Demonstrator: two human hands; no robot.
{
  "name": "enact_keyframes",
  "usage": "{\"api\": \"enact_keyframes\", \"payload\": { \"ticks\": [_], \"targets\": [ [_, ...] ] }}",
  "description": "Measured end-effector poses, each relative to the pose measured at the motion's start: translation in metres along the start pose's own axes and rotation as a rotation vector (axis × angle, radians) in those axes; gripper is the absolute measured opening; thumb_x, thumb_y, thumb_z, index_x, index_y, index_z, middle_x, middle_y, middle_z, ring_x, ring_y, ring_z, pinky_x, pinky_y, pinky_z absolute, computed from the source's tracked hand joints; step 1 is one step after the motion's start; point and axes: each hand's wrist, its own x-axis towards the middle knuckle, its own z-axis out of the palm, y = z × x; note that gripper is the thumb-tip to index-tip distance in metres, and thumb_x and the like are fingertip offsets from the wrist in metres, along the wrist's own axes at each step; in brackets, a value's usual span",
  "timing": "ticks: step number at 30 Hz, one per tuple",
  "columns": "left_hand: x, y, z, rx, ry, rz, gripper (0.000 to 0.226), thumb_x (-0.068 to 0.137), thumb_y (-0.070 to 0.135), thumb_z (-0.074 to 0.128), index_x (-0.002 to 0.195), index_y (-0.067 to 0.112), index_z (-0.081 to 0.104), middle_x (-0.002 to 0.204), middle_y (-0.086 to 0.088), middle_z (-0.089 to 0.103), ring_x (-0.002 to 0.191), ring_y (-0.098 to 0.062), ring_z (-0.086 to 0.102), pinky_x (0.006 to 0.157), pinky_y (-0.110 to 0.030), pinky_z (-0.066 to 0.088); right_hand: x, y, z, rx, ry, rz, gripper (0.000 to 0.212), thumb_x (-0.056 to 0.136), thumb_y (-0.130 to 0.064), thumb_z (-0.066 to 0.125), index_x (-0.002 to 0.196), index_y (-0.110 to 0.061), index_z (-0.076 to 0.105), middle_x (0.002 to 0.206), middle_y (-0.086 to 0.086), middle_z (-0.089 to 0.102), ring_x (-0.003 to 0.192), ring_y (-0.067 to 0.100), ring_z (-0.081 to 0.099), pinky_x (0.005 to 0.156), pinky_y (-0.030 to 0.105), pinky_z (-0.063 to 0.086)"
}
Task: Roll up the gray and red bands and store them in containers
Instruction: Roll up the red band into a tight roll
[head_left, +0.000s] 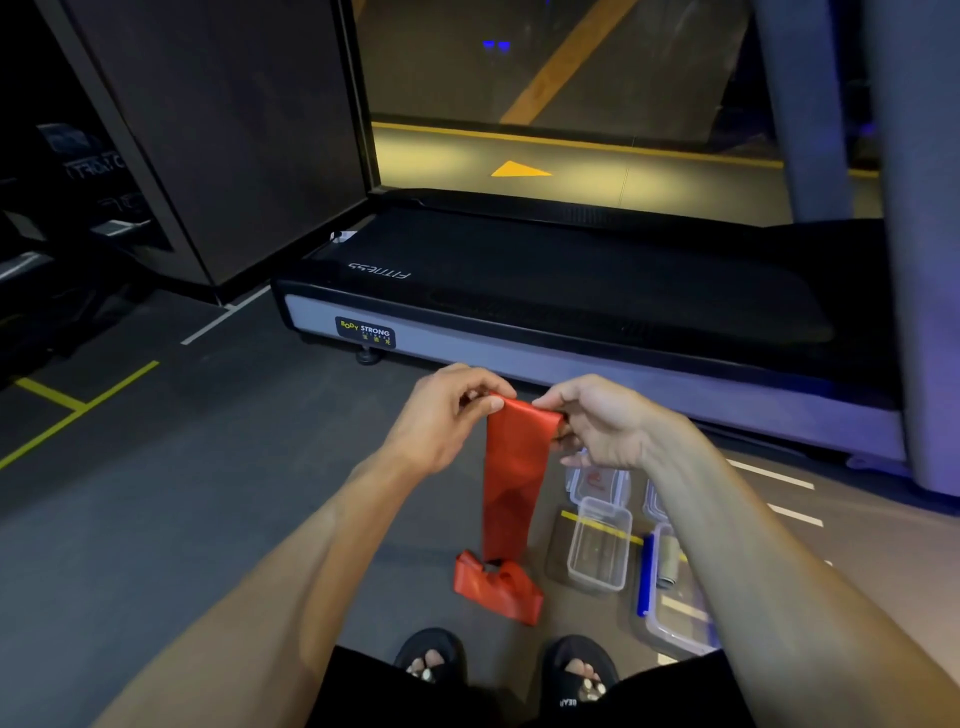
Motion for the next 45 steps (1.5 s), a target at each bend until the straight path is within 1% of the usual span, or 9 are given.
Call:
{"api": "enact_keyframes", "payload": {
  "ticks": [5,12,15,18,23,31,35,38,45],
  "targets": [
    [0.002,0.001,0.002,-0.004,-0.019,0.030,0.013,0.096,0.011,0.067,0.098,0.023,0.072,0.105,0.009,0.061,0.103,-0.007,0.061,0.096,-0.027,0.049,0.001,0.000,-0.004,0.032,-0.015,-0.001,0.018,0.091,-0.028,0.060,0.075,-0.021,0.061,0.070,-0.002,0.061,0.078,0.016,0.055,0.081,0.036,0.036],
    [0.003,0.004,-0.003,-0.026,-0.036,0.009,0.013,0.094,0.014,0.070,0.098,0.027,0.072,0.098,0.007,0.066,0.096,-0.011,0.066,0.094,-0.035,0.052,0.000,0.005,-0.010,0.089,-0.027,-0.028,0.007,0.088,-0.024,0.071,0.082,-0.024,0.073,0.078,-0.003,0.064,0.073,0.011,0.056,0.072,0.029,0.039],
    [0.002,0.005,-0.005,0.026,-0.039,0.025,0.015,0.095,0.014,0.068,0.104,0.024,0.072,0.100,0.008,0.066,0.095,-0.009,0.065,0.092,-0.026,0.050,0.001,0.005,-0.010,0.146,0.010,-0.061,0.012,0.095,-0.022,0.066,0.102,-0.026,0.075,0.076,-0.004,0.066,0.073,0.011,0.056,0.072,0.030,0.038],
    [0.002,0.008,-0.009,0.169,-0.083,0.078,0.022,0.100,0.015,0.061,0.120,0.019,0.070,0.106,0.007,0.062,0.101,-0.008,0.059,0.089,-0.015,0.042,0.001,0.004,-0.007,0.146,0.029,-0.060,0.014,0.094,-0.022,0.067,0.105,-0.028,0.074,0.073,-0.005,0.065,0.074,0.013,0.056,0.074,0.032,0.039],
    [0.006,0.013,-0.006,0.339,-0.165,0.080,0.021,0.104,0.022,0.049,0.118,0.020,0.066,0.107,0.007,0.050,0.111,-0.015,0.048,0.100,-0.026,0.038,0.001,0.005,0.000,0.042,0.122,-0.108,0.014,0.097,-0.022,0.064,0.094,-0.027,0.077,0.083,-0.002,0.064,0.076,0.013,0.055,0.071,0.031,0.038],
    [0.010,0.012,-0.006,0.353,-0.131,0.064,0.018,0.100,0.021,0.051,0.111,0.018,0.065,0.101,0.005,0.052,0.103,-0.014,0.049,0.088,-0.020,0.035,0.008,0.010,0.005,-0.075,0.260,-0.347,0.015,0.095,-0.032,0.072,0.096,-0.019,0.079,0.084,-0.004,0.072,0.080,0.011,0.060,0.069,0.025,0.044],
    [0.011,0.008,-0.008,0.313,-0.141,0.075,0.016,0.101,0.023,0.053,0.110,0.020,0.066,0.098,0.006,0.053,0.094,-0.011,0.050,0.087,-0.025,0.041,0.008,0.010,0.004,-0.193,0.308,-0.551,0.004,0.087,-0.016,0.080,0.086,-0.015,0.077,0.085,0.004,0.076,0.072,0.002,0.067,0.074,0.016,0.052],
    [0.010,0.003,-0.010,0.218,-0.160,0.062,0.016,0.101,0.022,0.058,0.110,0.023,0.071,0.098,0.006,0.061,0.091,-0.010,0.057,0.084,-0.025,0.044,0.010,0.011,0.000,-0.331,0.376,-0.576,0.006,0.087,-0.020,0.081,0.085,-0.016,0.078,0.085,0.011,0.076,0.072,0.007,0.063,0.074,0.024,0.052],
    [0.007,-0.007,-0.012,-0.233,-0.117,-0.047,0.016,0.088,0.019,0.073,0.099,0.032,0.075,0.085,0.003,0.073,0.080,-0.015,0.065,0.085,-0.039,0.052,0.010,0.009,-0.003,-0.536,0.378,-0.582,0.010,0.093,-0.025,0.075,0.087,-0.017,0.074,0.076,-0.008,0.067,0.067,0.001,0.057,0.068,0.018,0.045]
  ]
}}
